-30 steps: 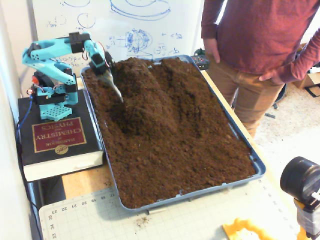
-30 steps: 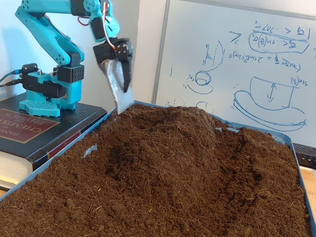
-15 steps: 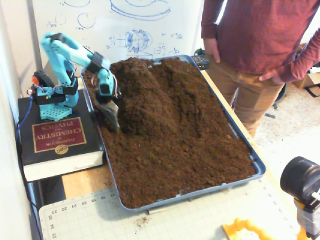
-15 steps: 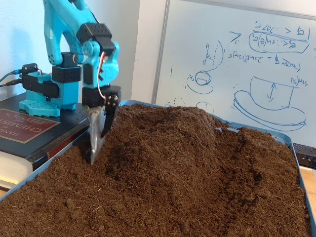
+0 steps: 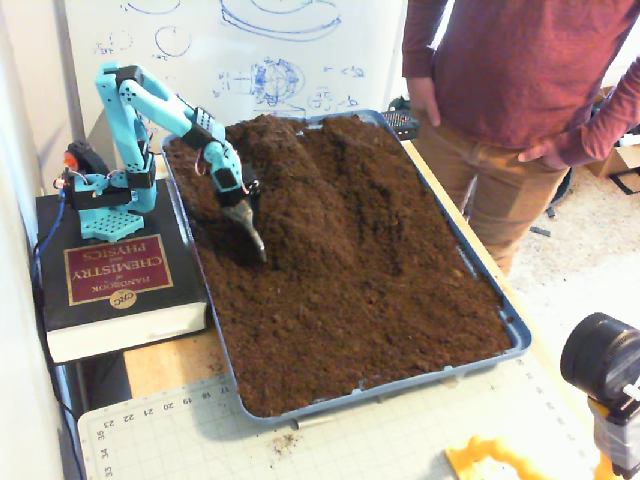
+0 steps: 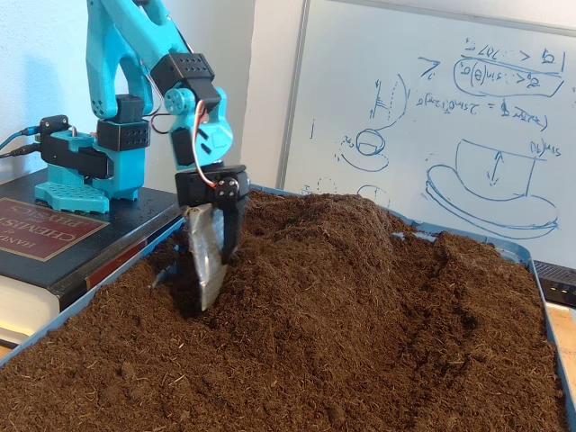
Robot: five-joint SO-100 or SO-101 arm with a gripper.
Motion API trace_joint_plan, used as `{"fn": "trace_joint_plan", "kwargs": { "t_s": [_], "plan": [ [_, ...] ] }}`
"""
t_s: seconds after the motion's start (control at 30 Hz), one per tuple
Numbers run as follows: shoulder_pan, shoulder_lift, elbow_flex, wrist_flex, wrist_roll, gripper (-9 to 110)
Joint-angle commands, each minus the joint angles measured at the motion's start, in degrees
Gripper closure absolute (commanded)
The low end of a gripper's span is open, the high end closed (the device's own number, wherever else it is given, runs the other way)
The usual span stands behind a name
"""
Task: Build a berm.
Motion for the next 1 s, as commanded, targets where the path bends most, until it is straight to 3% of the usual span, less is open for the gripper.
{"fn": "trace_joint_plan", "kwargs": {
  "t_s": [0.0,0.33,0.77,0.97],
  "plan": [
    [-3.52,0.62,-8.26,-1.76,3.87,101],
    [-8.44,2.11,-14.24,-1.76,10.63,101],
    [-19.51,15.21,-13.8,-1.67,37.18,101],
    [-23.03,18.98,-13.54,-1.23,38.76,101]
  ]
}}
